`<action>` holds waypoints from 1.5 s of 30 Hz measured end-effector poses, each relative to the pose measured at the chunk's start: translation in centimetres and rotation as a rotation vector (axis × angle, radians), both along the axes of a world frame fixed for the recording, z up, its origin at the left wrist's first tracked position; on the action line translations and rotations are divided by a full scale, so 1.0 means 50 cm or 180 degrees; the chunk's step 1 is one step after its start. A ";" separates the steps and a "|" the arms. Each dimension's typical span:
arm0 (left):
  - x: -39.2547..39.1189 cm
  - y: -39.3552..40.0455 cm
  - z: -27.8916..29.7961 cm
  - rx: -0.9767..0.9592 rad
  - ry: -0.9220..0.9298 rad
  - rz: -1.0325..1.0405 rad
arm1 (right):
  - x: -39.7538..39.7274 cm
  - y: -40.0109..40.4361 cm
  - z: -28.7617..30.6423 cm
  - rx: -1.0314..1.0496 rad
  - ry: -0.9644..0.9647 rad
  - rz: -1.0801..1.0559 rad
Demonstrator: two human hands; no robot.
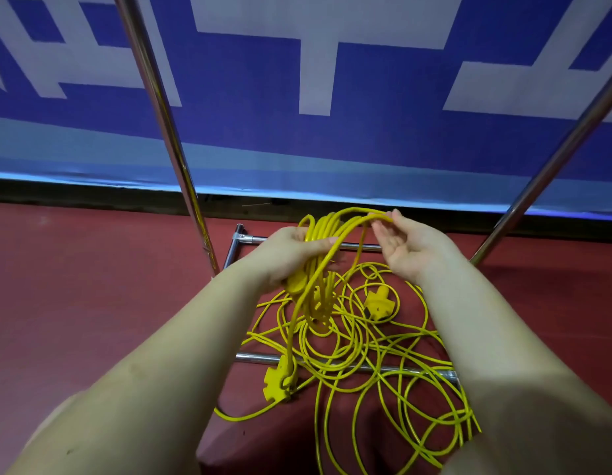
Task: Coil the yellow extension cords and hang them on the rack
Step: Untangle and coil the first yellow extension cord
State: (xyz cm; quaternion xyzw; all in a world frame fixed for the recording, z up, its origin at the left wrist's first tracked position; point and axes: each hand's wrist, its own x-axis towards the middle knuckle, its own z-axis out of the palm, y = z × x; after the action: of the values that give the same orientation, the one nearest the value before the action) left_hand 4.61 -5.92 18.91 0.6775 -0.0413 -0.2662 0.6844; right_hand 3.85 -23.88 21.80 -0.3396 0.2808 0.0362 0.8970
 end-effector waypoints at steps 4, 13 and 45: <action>-0.008 -0.012 0.006 -0.0354 0.0298 -0.0240 | 0.007 -0.006 -0.007 -0.0249 -0.0066 -0.0133; -0.009 -0.019 0.008 -0.0435 0.0217 0.0144 | -0.006 0.004 0.012 -0.0862 -0.0265 0.0537; 0.035 0.078 0.120 0.0394 -0.1167 0.1975 | -0.036 -0.008 0.111 -0.4282 -0.1863 0.0379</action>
State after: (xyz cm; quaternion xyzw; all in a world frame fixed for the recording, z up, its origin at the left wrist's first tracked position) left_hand 6.36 -2.03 24.89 0.7343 0.0603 0.0780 0.6716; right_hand 2.04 -24.30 27.33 -0.8269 -0.0275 -0.1873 0.5295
